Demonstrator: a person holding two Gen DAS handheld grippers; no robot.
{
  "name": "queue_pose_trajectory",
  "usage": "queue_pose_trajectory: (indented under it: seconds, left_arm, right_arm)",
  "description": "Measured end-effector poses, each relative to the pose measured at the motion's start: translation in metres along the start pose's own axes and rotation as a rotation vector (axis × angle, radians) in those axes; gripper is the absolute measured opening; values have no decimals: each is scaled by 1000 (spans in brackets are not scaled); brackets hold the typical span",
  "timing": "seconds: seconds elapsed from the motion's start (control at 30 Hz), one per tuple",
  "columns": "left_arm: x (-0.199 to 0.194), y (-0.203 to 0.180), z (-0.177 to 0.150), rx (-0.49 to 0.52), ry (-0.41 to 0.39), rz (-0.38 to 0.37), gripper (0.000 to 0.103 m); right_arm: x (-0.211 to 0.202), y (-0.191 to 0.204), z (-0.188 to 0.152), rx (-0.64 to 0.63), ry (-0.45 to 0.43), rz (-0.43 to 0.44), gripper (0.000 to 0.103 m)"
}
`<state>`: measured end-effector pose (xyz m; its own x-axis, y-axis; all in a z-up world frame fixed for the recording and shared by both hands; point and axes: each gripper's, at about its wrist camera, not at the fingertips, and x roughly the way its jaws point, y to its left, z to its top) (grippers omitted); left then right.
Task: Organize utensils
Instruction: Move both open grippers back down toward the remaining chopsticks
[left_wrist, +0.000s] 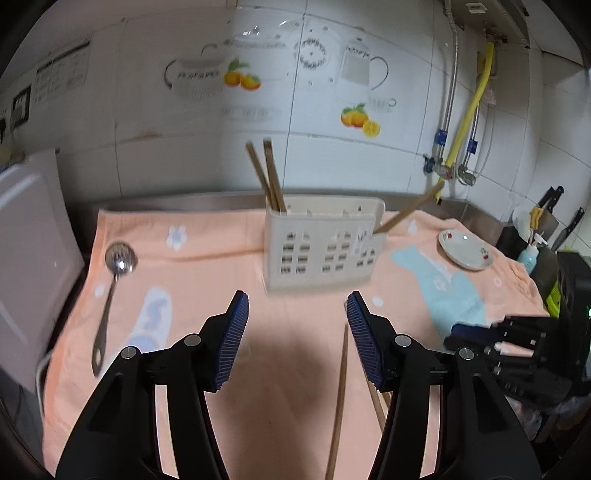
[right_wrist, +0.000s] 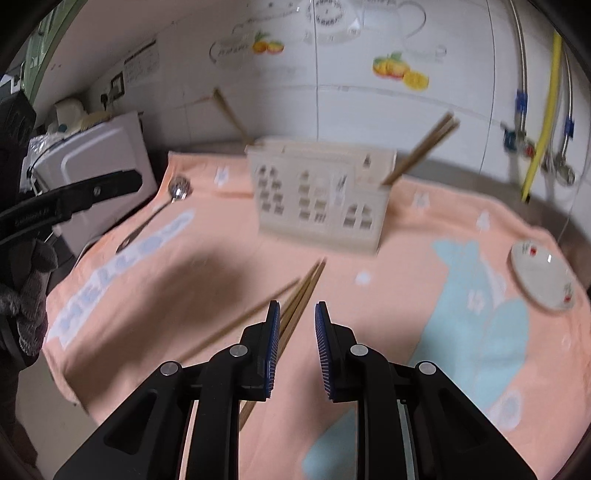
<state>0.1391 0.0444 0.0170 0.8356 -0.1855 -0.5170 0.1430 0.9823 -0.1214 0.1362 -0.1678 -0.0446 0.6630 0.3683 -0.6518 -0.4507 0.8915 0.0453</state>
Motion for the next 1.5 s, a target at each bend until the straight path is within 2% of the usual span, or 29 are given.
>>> queue_pose_trajectory:
  seconds: [0.33,0.43,0.7,0.93,1.2,1.23,1.33,1.5]
  left_arm:
    - [3,-3,-47,14,80,15,56]
    - [4,-3,-56,10,99,20,60]
    - [5,-1,-71,17,122,40,66]
    - [8,4,-80,5,145,45,76]
    - [13,7,-91,-5,175,45,79]
    - [13,7,-92,-7,177,47,79]
    - [13,9,-93,-13,180,50,81]
    - [13,11,-96,-20,189,56,83]
  right_arm:
    - [17,22,-45,25,79,7,19]
    - [24,22,-52,60,102,22,19]
    - [36,21,-55,114,128,33,19]
    - [44,20,-56,141,143,34,19]
    - [49,16,-58,175,153,29,19]
    - [50,15,-59,182,155,33,21]
    - [49,13,-59,195,148,31,38]
    - [49,14,-60,193,144,26,39]
